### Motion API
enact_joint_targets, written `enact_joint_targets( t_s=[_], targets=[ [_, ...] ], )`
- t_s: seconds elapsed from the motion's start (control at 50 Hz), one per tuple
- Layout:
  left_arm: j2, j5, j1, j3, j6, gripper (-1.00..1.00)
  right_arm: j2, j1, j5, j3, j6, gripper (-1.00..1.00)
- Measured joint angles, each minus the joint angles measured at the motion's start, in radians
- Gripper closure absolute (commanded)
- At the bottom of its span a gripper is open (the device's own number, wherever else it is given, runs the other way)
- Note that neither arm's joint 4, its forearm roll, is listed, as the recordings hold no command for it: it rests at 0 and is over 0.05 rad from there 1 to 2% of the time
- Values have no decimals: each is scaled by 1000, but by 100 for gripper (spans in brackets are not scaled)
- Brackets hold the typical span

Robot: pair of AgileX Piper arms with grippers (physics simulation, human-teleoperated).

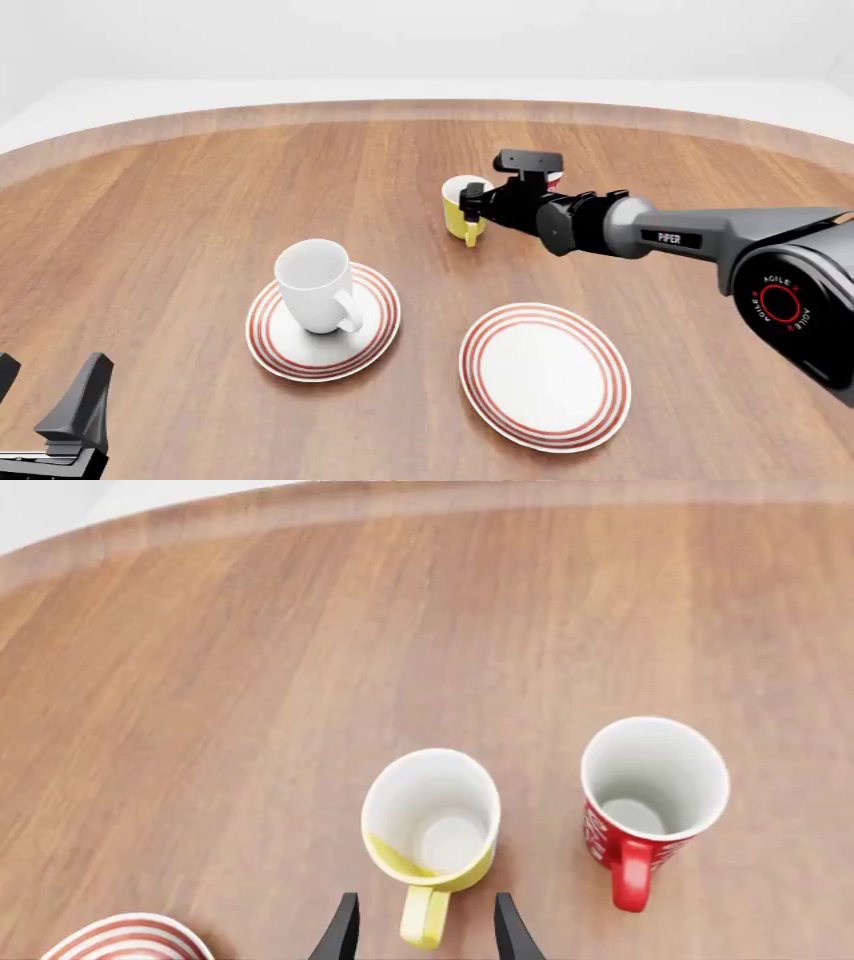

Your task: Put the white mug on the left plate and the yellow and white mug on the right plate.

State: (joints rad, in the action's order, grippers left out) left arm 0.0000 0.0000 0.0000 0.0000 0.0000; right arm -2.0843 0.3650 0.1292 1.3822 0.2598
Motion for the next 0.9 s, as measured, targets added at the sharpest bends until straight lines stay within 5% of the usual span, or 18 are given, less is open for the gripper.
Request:
enact_joint_targets(
  t_s=[0.9],
  targets=[
    [0, 0, 0, 0, 0, -100, -79, 17, -81, 90, 39, -100]
  ],
)
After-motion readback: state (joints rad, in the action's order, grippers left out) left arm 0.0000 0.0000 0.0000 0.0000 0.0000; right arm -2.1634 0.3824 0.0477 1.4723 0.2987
